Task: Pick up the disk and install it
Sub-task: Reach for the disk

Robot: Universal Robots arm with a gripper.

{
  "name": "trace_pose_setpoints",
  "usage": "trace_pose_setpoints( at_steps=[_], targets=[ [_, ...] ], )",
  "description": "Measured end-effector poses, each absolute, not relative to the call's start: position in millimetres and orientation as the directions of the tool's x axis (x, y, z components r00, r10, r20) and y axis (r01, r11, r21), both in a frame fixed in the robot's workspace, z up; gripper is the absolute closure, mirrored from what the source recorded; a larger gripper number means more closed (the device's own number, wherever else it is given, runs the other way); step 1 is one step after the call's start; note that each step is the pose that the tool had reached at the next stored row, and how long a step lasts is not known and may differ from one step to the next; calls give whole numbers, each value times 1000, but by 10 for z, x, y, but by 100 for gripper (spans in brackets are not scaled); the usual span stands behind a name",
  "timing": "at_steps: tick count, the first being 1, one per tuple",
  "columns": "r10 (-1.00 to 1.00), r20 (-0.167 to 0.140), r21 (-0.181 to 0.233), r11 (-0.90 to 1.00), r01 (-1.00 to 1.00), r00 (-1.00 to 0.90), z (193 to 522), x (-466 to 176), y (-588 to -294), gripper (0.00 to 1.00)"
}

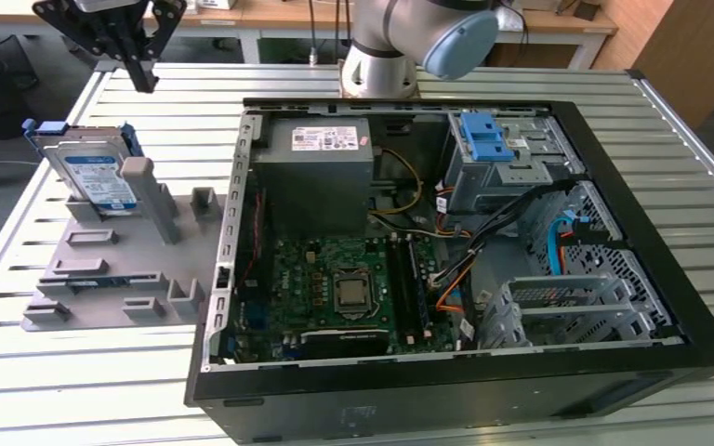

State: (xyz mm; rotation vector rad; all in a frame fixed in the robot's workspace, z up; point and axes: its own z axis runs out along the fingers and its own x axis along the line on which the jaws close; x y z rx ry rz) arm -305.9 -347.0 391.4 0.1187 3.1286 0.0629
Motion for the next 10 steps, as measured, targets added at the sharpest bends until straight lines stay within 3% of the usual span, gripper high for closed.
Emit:
trace_pose_setpoints(
  at_steps=[10],
  targets=[
    [76,-9,40,996,76,-997,3905,-3238,-3439,89]
  ],
)
